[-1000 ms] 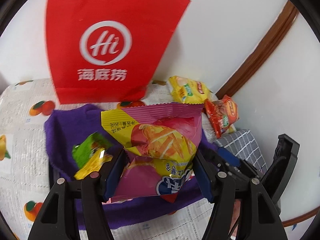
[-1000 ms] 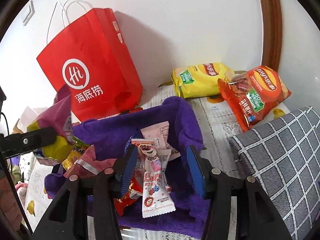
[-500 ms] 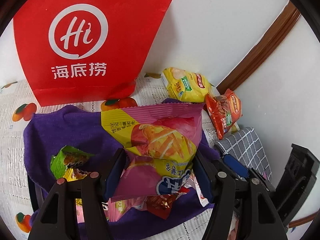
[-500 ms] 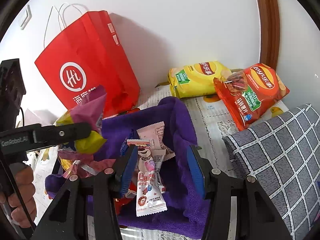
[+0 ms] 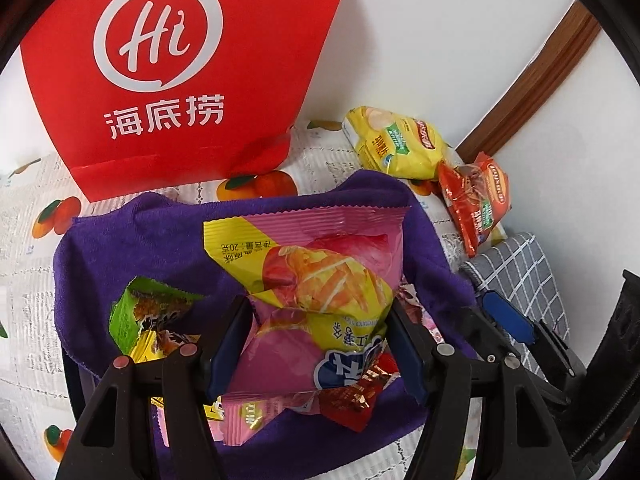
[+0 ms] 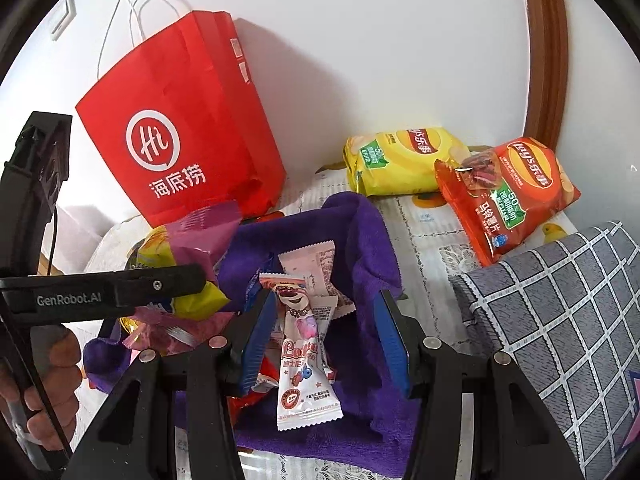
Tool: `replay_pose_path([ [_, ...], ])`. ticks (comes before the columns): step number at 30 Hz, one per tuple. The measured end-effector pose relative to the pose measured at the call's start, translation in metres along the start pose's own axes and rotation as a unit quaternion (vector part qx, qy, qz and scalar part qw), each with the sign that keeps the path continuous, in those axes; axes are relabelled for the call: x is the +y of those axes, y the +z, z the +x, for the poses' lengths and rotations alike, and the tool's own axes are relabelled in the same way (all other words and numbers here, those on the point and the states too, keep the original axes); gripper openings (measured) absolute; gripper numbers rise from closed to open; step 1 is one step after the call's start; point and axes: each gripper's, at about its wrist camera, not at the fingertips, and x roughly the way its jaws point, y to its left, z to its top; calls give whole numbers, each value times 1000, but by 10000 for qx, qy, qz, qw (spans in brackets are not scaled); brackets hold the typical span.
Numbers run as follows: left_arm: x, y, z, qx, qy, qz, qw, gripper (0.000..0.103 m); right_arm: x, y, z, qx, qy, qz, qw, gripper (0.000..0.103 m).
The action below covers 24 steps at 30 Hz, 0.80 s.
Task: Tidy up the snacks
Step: 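Lower the yellow-pink chip bag onto the towel and open the left tool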
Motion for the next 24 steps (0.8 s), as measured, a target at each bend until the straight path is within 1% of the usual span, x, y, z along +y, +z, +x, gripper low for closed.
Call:
replay_pose_path([
  [13,1,2,2,65,84,33,9999,67,1,0,1,42,85,-15,10000,51],
  [18,1,2,1,84,90,46,9999,75,2,0,1,36,97,-35,9999,51],
  [21,3,2,-1,61,117,4,9999,75,3,-1,1,40,85,-24,10000,51],
  [24,5,1,-2,-6,64,-12,10000,75,2,-1,1,37,74,-11,10000,52],
])
